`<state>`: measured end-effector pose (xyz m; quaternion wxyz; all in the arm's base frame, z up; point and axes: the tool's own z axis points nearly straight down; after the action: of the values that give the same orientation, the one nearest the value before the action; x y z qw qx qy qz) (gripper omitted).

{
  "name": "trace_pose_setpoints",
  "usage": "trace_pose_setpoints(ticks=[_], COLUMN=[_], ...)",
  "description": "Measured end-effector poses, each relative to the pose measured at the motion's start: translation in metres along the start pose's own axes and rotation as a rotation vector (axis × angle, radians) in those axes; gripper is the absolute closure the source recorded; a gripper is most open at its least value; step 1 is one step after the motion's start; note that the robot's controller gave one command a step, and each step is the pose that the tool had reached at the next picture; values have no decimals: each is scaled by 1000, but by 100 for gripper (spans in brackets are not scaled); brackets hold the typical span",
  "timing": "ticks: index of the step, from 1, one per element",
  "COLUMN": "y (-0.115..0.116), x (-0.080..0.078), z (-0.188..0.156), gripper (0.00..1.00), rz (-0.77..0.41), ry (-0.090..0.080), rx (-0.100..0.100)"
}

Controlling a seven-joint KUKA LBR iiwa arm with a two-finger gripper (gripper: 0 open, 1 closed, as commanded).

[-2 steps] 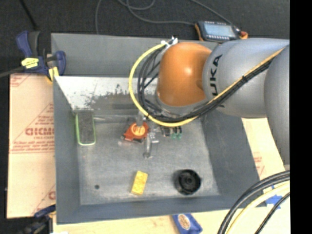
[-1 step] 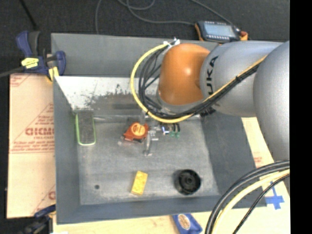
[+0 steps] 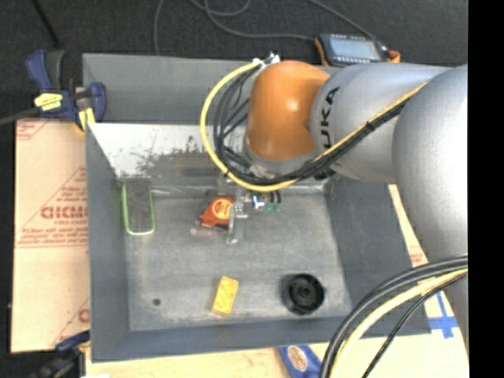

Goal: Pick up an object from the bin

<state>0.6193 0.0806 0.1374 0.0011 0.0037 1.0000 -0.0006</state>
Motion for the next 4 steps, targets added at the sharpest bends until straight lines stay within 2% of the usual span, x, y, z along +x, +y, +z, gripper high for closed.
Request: trace_pose_setpoints(ticks=[1, 2, 3, 4], y=[-28, -28, -39, -38], x=[16, 16, 38, 37], z=[44, 44, 33, 33], gripper=[100, 100, 0, 0], rz=[56, 57, 65, 66], ry=[-8, -8, 2, 1], rx=[-4, -4, -2, -2])
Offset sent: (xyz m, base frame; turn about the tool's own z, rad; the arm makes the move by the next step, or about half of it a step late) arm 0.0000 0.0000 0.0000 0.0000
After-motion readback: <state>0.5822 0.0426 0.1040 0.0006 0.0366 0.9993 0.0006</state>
